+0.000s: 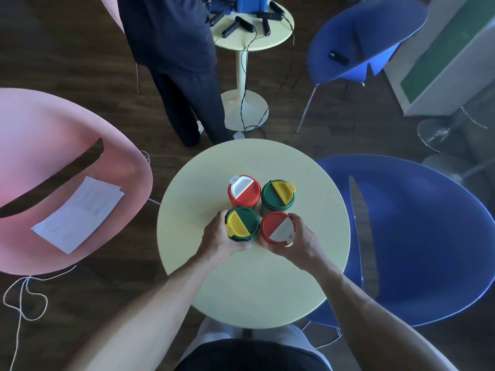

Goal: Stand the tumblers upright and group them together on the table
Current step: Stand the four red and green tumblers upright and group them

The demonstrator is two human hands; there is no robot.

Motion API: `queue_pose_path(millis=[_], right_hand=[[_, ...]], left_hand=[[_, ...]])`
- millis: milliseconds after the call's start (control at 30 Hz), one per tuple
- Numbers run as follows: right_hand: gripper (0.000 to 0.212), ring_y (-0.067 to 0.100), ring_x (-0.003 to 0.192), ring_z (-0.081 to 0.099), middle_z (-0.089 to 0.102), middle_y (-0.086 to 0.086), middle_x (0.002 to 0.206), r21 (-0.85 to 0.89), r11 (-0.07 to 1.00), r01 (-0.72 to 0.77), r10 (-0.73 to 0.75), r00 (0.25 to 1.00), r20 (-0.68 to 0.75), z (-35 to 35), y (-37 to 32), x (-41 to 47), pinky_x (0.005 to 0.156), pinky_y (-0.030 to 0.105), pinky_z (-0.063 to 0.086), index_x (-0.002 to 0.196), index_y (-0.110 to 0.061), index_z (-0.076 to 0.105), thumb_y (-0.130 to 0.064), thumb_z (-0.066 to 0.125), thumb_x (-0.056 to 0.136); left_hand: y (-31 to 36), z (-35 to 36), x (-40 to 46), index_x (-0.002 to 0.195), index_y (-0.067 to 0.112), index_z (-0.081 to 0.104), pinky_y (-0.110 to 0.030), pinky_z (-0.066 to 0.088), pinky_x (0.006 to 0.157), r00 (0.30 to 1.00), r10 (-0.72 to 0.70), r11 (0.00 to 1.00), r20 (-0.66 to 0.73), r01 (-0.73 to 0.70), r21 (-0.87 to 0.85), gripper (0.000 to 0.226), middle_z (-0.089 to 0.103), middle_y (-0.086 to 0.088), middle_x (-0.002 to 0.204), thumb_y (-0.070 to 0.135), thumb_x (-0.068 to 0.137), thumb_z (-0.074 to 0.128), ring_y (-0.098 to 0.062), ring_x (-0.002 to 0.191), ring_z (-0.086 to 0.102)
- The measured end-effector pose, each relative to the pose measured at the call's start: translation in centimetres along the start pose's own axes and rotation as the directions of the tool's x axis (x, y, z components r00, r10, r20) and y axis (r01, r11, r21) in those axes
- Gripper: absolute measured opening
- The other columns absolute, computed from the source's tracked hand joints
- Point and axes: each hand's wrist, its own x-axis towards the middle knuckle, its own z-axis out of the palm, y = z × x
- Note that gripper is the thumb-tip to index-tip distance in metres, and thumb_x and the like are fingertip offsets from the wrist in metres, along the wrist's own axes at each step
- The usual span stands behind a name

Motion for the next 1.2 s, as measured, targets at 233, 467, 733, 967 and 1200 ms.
queue_pose_path(millis=[233, 467, 733, 967, 1200], right_hand=[[0.087, 0.017, 0.099, 0.052, 0.055, -0.003, 0.116, -0.003, 1.000, -0.004, 0.004, 1.000, 0.017, -0.33, -0.29, -0.06, 0.070, 0.014, 0.039, 0.135, -0.021, 0.039, -0.040, 0.087, 0.064], [0.085, 0.016, 0.099, 0.053, 0.056, -0.004, 0.116, 0.005, 1.000, -0.009, 0.009, 1.000, 0.017, -0.44, -0.54, -0.15, 0.068, 0.012, 0.039, 0.133, -0.022, 0.040, -0.040, 0.087, 0.063], [0.084, 0.016, 0.099, 0.053, 0.057, -0.003, 0.117, 0.006, 1.000, 0.002, -0.002, 1.000, 0.012, -0.46, -0.71, -0.24, 0.066, 0.010, 0.040, 0.132, -0.022, 0.042, -0.040, 0.087, 0.064], [0.084, 0.014, 0.099, 0.053, 0.056, -0.006, 0.115, 0.010, 1.000, 0.003, -0.003, 1.000, 0.016, -0.63, -0.92, -0.30, 0.066, 0.010, 0.040, 0.131, -0.023, 0.042, -0.041, 0.087, 0.064], [0.083, 0.014, 0.097, 0.053, 0.056, -0.006, 0.114, 0.006, 1.000, -0.006, 0.006, 1.000, 0.023, -0.70, -0.98, -0.28, 0.065, 0.008, 0.038, 0.131, -0.024, 0.042, -0.040, 0.087, 0.063]], left_hand=[[-0.22, 0.16, 0.11, 0.127, 0.017, 0.046, -0.026, 0.047, 0.081, 1.000, 0.002, 1.000, -0.003, -0.002, 0.015, 0.090, 0.059, 0.004, 0.113, 0.036, 0.051, 0.091, -0.016, 0.098, 0.056], [-0.44, 0.30, 0.24, 0.126, 0.017, 0.046, -0.031, 0.050, 0.083, 1.000, -0.005, 0.999, -0.009, 0.005, 0.033, 0.091, 0.060, 0.003, 0.114, 0.039, 0.050, 0.090, -0.018, 0.099, 0.056], [-0.45, 0.40, 0.19, 0.125, 0.017, 0.047, -0.031, 0.049, 0.082, 1.000, -0.004, 0.999, -0.023, 0.004, 0.032, 0.088, 0.059, 0.003, 0.114, 0.037, 0.051, 0.090, -0.015, 0.095, 0.055], [-0.59, 0.66, 0.22, 0.125, 0.016, 0.047, -0.027, 0.046, 0.080, 0.999, -0.011, 0.999, -0.043, 0.013, 0.048, 0.090, 0.058, 0.002, 0.113, 0.040, 0.049, 0.090, -0.014, 0.094, 0.053], [-0.61, 0.74, 0.16, 0.126, 0.015, 0.046, -0.025, 0.044, 0.079, 0.999, -0.015, 0.999, -0.052, 0.017, 0.044, 0.091, 0.057, 0.003, 0.113, 0.040, 0.050, 0.090, -0.015, 0.096, 0.053]])
